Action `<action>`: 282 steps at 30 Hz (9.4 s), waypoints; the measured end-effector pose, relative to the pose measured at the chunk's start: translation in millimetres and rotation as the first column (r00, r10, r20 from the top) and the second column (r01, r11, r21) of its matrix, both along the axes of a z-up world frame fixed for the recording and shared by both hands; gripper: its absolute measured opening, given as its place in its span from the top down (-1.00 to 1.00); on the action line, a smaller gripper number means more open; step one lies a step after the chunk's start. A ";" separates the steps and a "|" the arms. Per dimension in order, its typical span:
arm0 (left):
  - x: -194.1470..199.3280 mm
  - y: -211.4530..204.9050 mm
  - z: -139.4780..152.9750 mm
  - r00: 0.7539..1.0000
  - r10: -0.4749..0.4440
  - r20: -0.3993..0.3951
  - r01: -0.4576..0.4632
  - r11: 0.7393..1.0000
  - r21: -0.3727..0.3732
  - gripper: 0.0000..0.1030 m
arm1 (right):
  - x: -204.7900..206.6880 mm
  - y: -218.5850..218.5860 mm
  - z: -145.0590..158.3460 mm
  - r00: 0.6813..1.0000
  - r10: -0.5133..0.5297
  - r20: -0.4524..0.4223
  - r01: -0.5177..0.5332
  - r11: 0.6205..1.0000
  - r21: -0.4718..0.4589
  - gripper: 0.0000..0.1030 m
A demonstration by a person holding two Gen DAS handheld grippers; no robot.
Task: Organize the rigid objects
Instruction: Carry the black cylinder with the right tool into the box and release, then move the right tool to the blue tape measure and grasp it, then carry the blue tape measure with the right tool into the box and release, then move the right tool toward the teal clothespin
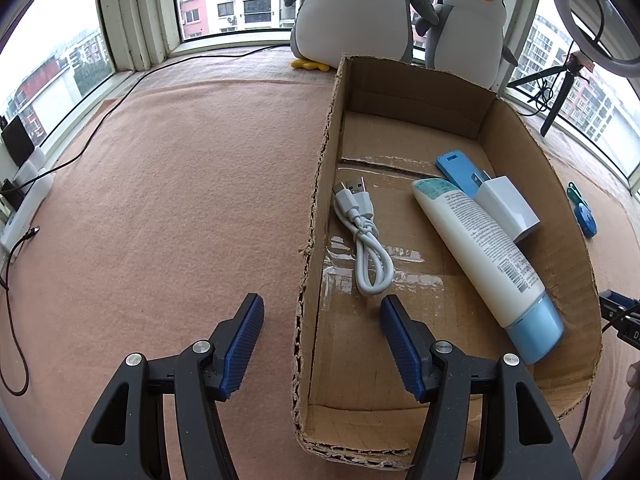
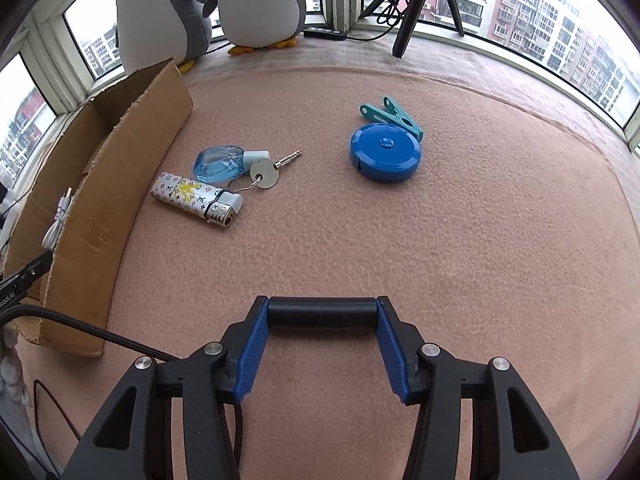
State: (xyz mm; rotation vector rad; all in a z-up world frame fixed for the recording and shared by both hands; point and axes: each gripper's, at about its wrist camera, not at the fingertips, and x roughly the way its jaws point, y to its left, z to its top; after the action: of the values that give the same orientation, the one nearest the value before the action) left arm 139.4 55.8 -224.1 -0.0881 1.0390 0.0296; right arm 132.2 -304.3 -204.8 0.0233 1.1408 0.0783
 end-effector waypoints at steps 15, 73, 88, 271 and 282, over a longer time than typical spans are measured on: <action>0.0 0.0 0.1 1.000 0.000 0.000 0.000 1.000 0.000 -0.27 | 11.8 4.1 41.6 0.995 0.027 0.101 -0.031 0.999 0.036 0.07; 0.8 -2.3 0.2 1.000 0.001 0.000 -0.001 1.000 -0.001 -0.27 | 91.2 135.9 88.8 0.935 0.266 0.234 -0.303 0.943 0.141 -0.57; 1.0 -2.4 0.8 1.000 0.000 0.000 0.000 1.000 0.000 -0.27 | 64.9 26.4 87.4 0.977 0.083 0.196 -0.118 0.978 0.172 -0.57; 0.5 -4.1 1.1 1.000 0.001 -0.001 -0.001 1.000 0.000 -0.27 | 143.1 -60.1 37.9 0.999 0.010 0.047 -0.014 0.996 0.093 -0.65; 0.7 -4.1 1.2 1.000 0.000 -0.001 0.000 1.000 0.000 -0.27 | 147.1 -48.3 12.4 0.998 0.059 -0.006 -0.059 0.998 0.007 -0.42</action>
State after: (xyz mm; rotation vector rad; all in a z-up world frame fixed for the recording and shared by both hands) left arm 140.1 51.6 -222.9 -0.0878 1.0404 0.0302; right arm 279.3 -352.6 -192.4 -0.0043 1.1475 0.1351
